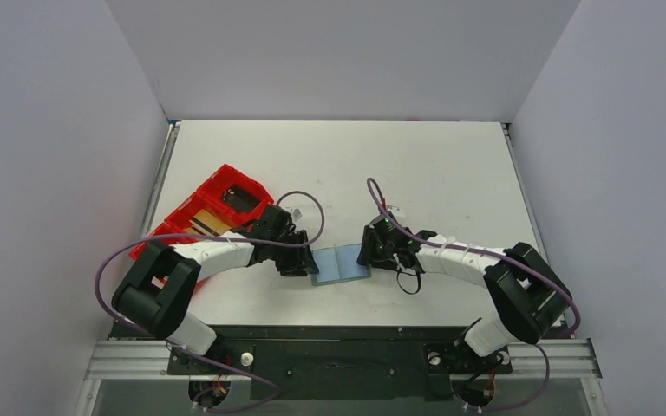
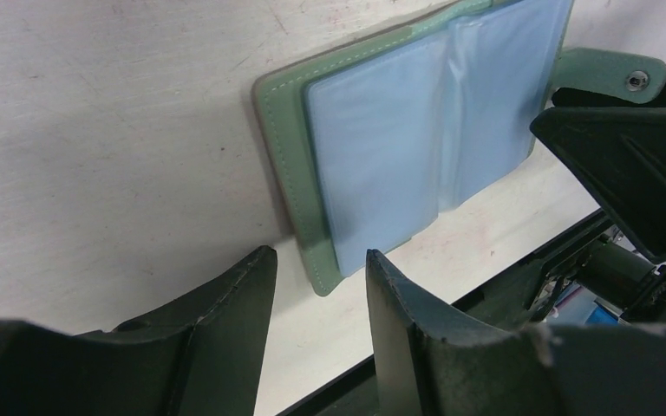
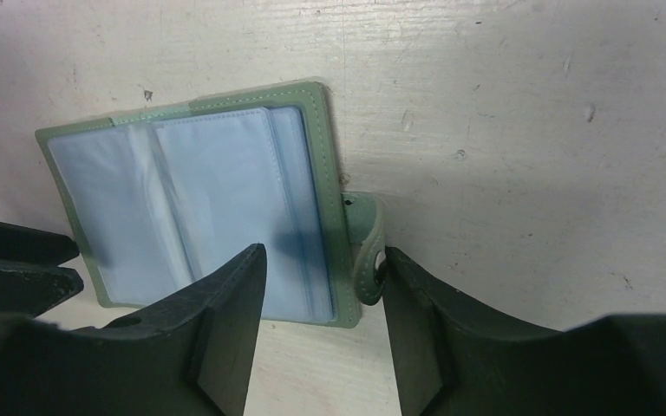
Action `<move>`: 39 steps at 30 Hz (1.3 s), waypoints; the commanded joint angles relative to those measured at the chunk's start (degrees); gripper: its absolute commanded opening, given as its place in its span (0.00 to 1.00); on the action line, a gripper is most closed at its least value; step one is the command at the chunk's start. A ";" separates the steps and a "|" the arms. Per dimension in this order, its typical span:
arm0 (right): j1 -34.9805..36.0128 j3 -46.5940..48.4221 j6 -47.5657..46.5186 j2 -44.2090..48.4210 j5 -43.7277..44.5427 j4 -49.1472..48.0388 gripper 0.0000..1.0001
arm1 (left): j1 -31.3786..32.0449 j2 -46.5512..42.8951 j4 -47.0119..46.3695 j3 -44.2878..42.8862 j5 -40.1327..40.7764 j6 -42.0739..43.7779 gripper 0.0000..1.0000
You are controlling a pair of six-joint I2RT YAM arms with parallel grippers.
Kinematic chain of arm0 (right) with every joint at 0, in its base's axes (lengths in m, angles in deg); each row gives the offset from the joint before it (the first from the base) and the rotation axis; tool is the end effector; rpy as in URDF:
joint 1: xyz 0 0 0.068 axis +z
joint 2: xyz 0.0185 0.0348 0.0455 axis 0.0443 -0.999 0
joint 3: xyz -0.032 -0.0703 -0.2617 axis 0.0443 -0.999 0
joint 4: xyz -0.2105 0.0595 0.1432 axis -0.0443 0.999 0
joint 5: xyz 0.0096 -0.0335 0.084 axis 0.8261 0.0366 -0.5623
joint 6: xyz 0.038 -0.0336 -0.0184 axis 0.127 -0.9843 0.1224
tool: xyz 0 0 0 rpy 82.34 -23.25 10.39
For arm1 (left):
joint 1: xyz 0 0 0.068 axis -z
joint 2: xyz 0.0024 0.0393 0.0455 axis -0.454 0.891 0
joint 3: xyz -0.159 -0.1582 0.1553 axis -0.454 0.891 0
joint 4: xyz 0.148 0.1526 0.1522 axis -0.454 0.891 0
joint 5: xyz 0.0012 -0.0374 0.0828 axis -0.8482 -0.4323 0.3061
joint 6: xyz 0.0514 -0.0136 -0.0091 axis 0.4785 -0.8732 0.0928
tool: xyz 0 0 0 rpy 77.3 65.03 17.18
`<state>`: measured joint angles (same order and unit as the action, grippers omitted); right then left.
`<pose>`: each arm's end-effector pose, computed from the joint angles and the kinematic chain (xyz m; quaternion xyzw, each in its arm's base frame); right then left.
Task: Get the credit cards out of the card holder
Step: Close the card holder at the center of the board.
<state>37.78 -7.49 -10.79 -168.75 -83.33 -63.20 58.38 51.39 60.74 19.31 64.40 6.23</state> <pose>0.2122 0.1816 0.1555 0.0527 0.9579 0.2060 0.1929 0.2269 -0.1526 0.1453 -0.0373 0.9500 -0.2897 0.1106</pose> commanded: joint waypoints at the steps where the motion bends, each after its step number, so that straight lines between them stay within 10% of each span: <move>1: 0.62 1.01 0.17 -1.06 1.67 -0.99 0.47 | 1.45 1.68 -0.24 -1.17 1.83 0.53 0.41; 39: 1.64 -0.36 1.26 -1.57 1.06 -2.79 0.29 | 2.94 -2.12 -6.61 -6.19 -1.81 -8.95 0.31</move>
<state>38.13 -7.55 -10.60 -169.41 -81.67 -63.77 60.72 50.00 56.72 17.21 63.96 -2.68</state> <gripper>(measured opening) 0.292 0.311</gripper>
